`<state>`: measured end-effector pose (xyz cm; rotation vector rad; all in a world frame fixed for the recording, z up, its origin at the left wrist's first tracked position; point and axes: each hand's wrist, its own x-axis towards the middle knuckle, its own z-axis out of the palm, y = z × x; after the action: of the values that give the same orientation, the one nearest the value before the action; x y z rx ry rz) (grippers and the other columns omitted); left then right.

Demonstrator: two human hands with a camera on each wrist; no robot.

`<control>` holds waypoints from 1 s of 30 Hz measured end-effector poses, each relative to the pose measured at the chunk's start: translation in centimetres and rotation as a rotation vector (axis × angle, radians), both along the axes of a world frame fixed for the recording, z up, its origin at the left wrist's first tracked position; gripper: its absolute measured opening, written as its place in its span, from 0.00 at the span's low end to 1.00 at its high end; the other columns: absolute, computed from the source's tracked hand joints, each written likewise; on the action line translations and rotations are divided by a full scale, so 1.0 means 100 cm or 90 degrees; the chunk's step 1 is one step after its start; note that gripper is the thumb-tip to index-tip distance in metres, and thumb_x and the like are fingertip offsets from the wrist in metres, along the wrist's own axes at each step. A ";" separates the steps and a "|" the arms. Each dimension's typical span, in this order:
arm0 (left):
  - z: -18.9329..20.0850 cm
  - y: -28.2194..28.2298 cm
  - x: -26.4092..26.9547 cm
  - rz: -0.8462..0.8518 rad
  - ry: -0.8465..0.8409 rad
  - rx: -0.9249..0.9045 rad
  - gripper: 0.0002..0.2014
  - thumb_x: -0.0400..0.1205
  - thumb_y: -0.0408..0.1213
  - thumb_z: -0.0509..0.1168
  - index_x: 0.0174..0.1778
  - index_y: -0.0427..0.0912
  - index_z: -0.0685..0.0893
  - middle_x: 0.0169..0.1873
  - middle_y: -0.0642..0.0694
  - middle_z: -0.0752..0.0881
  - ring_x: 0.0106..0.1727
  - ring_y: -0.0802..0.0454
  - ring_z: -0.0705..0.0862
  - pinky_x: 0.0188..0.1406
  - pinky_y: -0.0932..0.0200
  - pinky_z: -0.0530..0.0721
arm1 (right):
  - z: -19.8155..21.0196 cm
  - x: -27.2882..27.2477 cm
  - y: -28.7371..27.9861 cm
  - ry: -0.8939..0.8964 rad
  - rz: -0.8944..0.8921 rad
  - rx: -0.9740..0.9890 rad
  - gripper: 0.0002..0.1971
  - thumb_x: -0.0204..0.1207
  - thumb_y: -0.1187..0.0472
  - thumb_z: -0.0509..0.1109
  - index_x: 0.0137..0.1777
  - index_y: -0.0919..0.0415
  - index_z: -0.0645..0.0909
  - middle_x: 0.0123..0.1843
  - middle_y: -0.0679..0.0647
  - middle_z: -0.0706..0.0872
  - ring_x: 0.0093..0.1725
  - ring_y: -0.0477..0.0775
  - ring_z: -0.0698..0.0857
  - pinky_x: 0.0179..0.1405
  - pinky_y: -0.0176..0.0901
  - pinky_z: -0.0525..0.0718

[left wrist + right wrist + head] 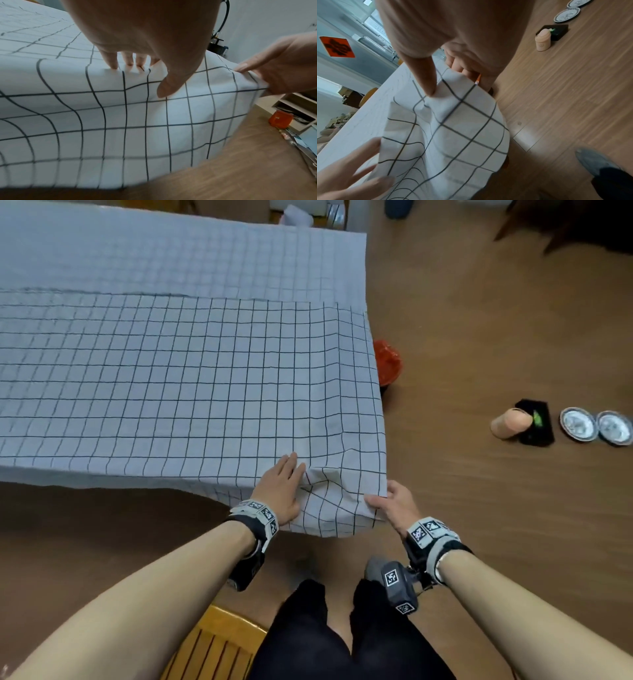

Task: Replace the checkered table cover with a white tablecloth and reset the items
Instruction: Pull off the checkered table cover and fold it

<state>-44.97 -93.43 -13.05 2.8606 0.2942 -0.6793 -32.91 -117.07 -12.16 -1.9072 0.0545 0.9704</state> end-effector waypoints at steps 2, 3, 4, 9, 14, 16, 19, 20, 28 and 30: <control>0.006 0.001 0.002 0.015 0.030 -0.021 0.43 0.80 0.47 0.63 0.87 0.43 0.49 0.87 0.41 0.43 0.87 0.44 0.44 0.85 0.45 0.54 | 0.012 -0.001 -0.001 -0.013 0.005 -0.016 0.36 0.78 0.57 0.76 0.81 0.67 0.64 0.72 0.56 0.76 0.69 0.58 0.80 0.72 0.54 0.79; 0.010 0.001 0.003 0.028 0.037 -0.033 0.42 0.80 0.47 0.64 0.87 0.43 0.49 0.87 0.42 0.44 0.87 0.44 0.46 0.84 0.43 0.57 | 0.019 -0.001 0.000 -0.005 -0.002 -0.010 0.37 0.78 0.55 0.75 0.82 0.66 0.62 0.70 0.57 0.76 0.68 0.58 0.80 0.72 0.57 0.79; 0.014 -0.001 0.002 0.043 0.037 -0.047 0.42 0.79 0.47 0.64 0.87 0.44 0.50 0.87 0.42 0.45 0.87 0.44 0.47 0.83 0.41 0.58 | 0.024 -0.001 0.000 -0.014 -0.005 -0.002 0.37 0.78 0.54 0.76 0.81 0.66 0.63 0.68 0.57 0.76 0.65 0.57 0.81 0.69 0.57 0.80; 0.027 -0.026 -0.019 0.091 0.011 -0.110 0.45 0.78 0.43 0.66 0.87 0.42 0.48 0.87 0.43 0.49 0.86 0.45 0.52 0.83 0.43 0.60 | 0.035 -0.024 0.004 0.066 0.106 -0.024 0.17 0.72 0.59 0.82 0.55 0.64 0.82 0.46 0.54 0.91 0.39 0.49 0.89 0.35 0.41 0.86; 0.034 -0.045 -0.055 0.058 0.023 -0.134 0.49 0.71 0.48 0.68 0.87 0.48 0.52 0.86 0.48 0.50 0.84 0.43 0.59 0.81 0.44 0.65 | -0.015 -0.027 0.009 0.024 0.170 -0.052 0.47 0.52 0.39 0.86 0.67 0.67 0.79 0.61 0.62 0.88 0.57 0.60 0.88 0.58 0.57 0.89; 0.037 -0.052 -0.069 0.012 0.059 -0.110 0.54 0.70 0.52 0.72 0.87 0.47 0.47 0.87 0.48 0.48 0.86 0.46 0.53 0.83 0.40 0.58 | 0.035 -0.034 0.018 0.033 0.141 -0.019 0.28 0.65 0.53 0.86 0.58 0.69 0.82 0.52 0.60 0.90 0.49 0.56 0.89 0.47 0.43 0.90; 0.038 -0.065 -0.081 0.047 0.075 -0.086 0.61 0.71 0.51 0.79 0.87 0.50 0.39 0.87 0.50 0.44 0.87 0.49 0.48 0.83 0.35 0.53 | 0.072 -0.028 0.018 0.029 0.163 0.024 0.11 0.71 0.65 0.82 0.47 0.66 0.82 0.45 0.62 0.92 0.44 0.58 0.91 0.46 0.45 0.91; 0.038 -0.069 -0.081 0.078 0.066 -0.080 0.59 0.72 0.50 0.78 0.87 0.49 0.39 0.87 0.50 0.45 0.87 0.48 0.50 0.83 0.35 0.54 | 0.078 -0.025 0.017 0.027 0.169 0.036 0.15 0.69 0.63 0.84 0.50 0.68 0.83 0.48 0.64 0.92 0.47 0.63 0.92 0.53 0.56 0.91; 0.074 -0.070 -0.071 0.277 -0.173 -0.092 0.19 0.81 0.32 0.61 0.66 0.52 0.79 0.58 0.49 0.87 0.57 0.44 0.85 0.53 0.50 0.83 | 0.102 -0.004 0.007 0.033 0.153 0.070 0.16 0.80 0.57 0.74 0.57 0.72 0.80 0.44 0.67 0.89 0.30 0.57 0.88 0.43 0.52 0.91; 0.088 -0.060 -0.070 0.274 -0.165 -0.084 0.16 0.82 0.33 0.60 0.64 0.51 0.80 0.53 0.47 0.88 0.53 0.43 0.85 0.47 0.52 0.82 | 0.105 0.005 0.006 0.017 0.110 0.056 0.12 0.85 0.58 0.65 0.56 0.69 0.80 0.39 0.64 0.87 0.23 0.53 0.82 0.31 0.43 0.84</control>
<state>-52.01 -99.39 -4.23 2.5909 0.7599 -0.2329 -32.43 -116.43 -1.64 -1.8405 -0.1374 1.0952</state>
